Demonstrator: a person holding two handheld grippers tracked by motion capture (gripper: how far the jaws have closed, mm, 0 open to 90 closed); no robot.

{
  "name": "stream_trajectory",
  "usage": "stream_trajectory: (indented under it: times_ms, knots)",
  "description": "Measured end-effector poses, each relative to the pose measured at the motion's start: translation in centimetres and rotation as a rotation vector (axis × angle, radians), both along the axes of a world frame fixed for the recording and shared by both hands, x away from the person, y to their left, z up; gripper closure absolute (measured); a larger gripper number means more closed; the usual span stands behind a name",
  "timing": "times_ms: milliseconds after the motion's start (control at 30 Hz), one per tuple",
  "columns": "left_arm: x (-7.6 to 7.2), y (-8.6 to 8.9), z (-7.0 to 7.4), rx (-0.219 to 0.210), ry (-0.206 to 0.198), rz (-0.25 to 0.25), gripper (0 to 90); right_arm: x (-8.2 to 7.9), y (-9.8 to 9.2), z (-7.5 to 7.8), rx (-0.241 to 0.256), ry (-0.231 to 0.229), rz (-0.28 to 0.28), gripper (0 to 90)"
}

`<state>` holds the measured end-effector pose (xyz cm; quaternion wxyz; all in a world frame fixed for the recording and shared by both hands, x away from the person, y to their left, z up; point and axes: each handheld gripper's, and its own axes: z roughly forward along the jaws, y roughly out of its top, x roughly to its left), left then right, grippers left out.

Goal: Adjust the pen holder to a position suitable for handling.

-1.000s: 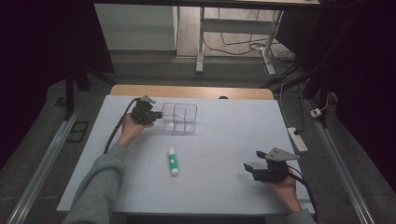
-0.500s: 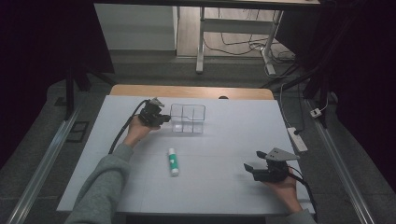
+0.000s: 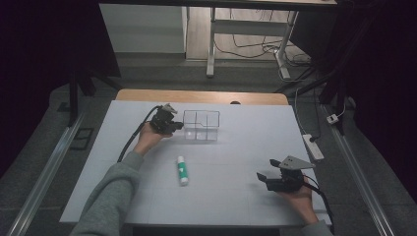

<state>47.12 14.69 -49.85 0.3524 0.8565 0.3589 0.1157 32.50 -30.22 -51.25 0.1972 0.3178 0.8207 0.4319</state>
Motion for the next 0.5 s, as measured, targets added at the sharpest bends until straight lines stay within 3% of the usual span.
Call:
stream_trajectory:
  times_ms: [200,333,433,467,500]
  knots:
    - [0.0,-0.4,0.0,0.006,-0.003,-0.016,88.9,0.0,0.0,0.0,-0.004,-0.001,0.000,23.1]
    - [-0.1,0.4,0.1,0.006,-0.008,-0.025,88.6,-0.1,0.0,0.0,-0.009,-0.009,-0.002,23.1]
    - [-0.3,1.4,0.5,-0.032,-0.010,-0.014,86.9,-0.2,-0.1,0.1,0.001,-0.013,0.000,23.2]
    - [-0.4,1.6,0.6,-0.041,-0.006,-0.014,81.2,-0.3,-0.1,0.2,0.001,-0.015,-0.001,23.1]
    - [-0.6,1.9,0.9,-0.053,-0.008,-0.024,81.2,-0.3,-0.1,0.2,0.001,-0.015,-0.001,23.1]
